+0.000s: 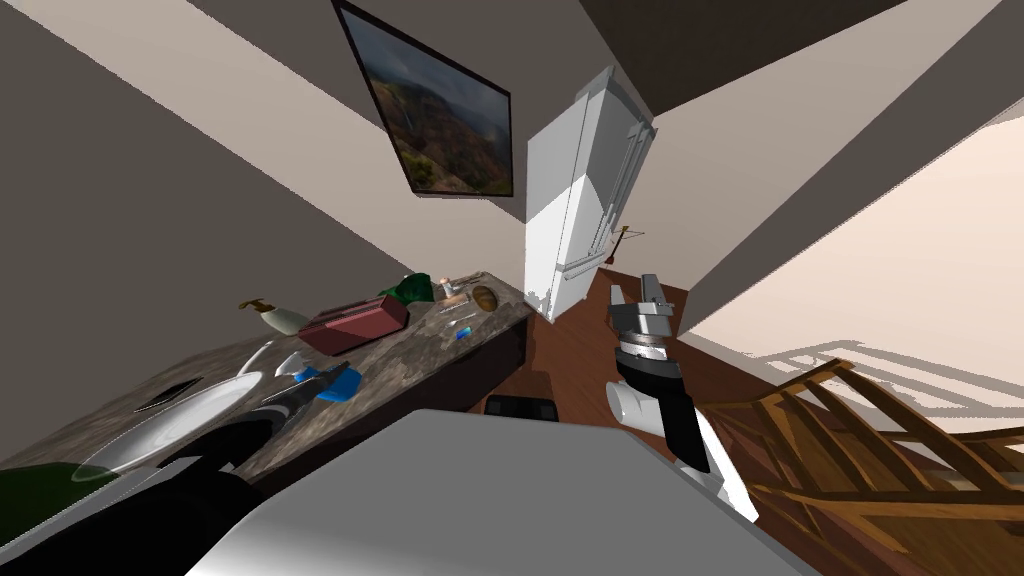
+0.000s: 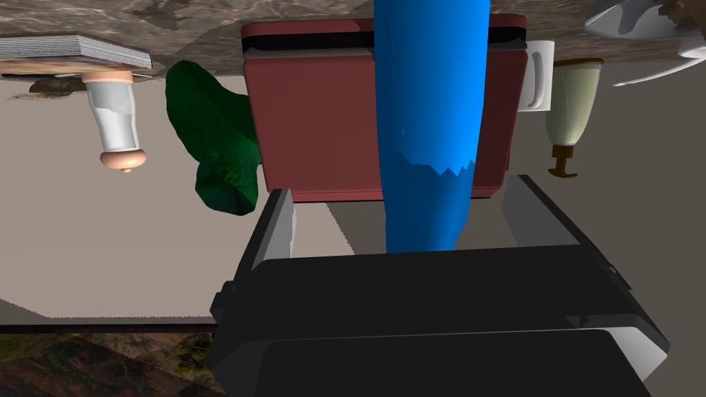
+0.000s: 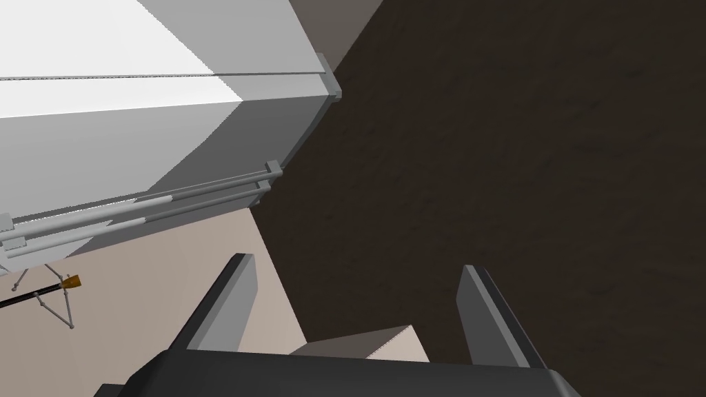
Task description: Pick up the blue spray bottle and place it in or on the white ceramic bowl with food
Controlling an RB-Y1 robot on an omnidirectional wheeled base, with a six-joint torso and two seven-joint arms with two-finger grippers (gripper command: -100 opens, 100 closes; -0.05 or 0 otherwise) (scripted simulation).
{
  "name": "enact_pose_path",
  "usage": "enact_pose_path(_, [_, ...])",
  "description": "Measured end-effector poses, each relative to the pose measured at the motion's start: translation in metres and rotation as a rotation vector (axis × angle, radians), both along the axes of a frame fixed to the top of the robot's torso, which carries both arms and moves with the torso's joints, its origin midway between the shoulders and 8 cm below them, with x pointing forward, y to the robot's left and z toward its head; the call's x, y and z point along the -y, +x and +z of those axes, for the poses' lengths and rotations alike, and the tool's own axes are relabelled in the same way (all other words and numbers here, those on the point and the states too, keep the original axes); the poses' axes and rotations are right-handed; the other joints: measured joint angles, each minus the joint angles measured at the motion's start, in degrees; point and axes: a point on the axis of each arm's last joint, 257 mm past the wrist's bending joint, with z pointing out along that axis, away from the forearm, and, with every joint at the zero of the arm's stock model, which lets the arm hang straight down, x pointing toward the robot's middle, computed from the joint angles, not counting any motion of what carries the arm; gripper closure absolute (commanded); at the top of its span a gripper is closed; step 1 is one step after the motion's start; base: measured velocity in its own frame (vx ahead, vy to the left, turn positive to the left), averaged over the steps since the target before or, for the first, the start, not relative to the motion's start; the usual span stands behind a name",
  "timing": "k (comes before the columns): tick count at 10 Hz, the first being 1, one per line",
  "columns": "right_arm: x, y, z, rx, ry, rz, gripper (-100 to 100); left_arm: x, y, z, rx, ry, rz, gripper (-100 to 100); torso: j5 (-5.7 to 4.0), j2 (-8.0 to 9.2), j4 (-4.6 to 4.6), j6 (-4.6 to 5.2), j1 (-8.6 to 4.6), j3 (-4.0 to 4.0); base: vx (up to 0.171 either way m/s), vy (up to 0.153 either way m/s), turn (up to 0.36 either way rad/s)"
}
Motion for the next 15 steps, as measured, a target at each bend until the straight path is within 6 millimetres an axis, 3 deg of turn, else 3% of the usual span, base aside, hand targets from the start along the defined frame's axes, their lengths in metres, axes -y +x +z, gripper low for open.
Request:
enact_pose_path(1, [0.000, 0.000, 0.000, 0.000, 0.000, 0.000, 0, 0.000, 0.000, 0.000, 0.001, -0.001, 0.000, 100, 0.00, 0.02, 0.00, -0.01, 0.02, 0.01, 0.000, 0.000, 0.000])
enact_pose_path(5, [0.000, 0.000, 0.000, 0.000, 0.000, 0.000, 0, -0.001, 0.000, 0.000, 0.000, 0.000, 0.000, 100, 0.03, 0.05, 0.02, 0.01, 0.06, 0.03, 0.000, 0.000, 0.000])
enact_pose_path(6, [0.000, 0.000, 0.000, 0.000, 0.000, 0.000, 0, -0.001, 0.000, 0.000, 0.000, 0.000, 0.000, 0, 0.03, 0.06, 0.02, 0.01, 0.06, 0.03, 0.000, 0.000, 0.000])
enact_pose_path(7, [0.000, 0.000, 0.000, 0.000, 0.000, 0.000, 0, 0.000, 0.000, 0.000, 0.000, 0.000, 0.000, 100, 0.02, 0.06, 0.02, 0.00, 0.05, 0.04, -0.012, 0.010, 0.038])
enact_pose_path(13, [0.000, 0.000, 0.000, 0.000, 0.000, 0.000, 0, 0.031, 0.011, 0.005, 0.002, -0.001, -0.027, 100, 0.02, 0.17, 0.04, -0.03, 0.10, 0.10, -0.020, 0.022, 0.044])
enact_pose_path(14, [0.000, 0.000, 0.000, 0.000, 0.000, 0.000, 0, 0.031, 0.011, 0.005, 0.000, 0.000, -0.027, 0, 0.01, 0.13, 0.03, -0.02, 0.07, 0.08, 0.000, 0.000, 0.000])
enact_pose_path(15, [0.000, 0.000, 0.000, 0.000, 0.000, 0.000, 0, 0.031, 0.011, 0.005, 0.000, 0.000, -0.027, 100, 0.00, 0.10, 0.03, -0.01, 0.03, 0.06, -0.017, -0.026, 0.133])
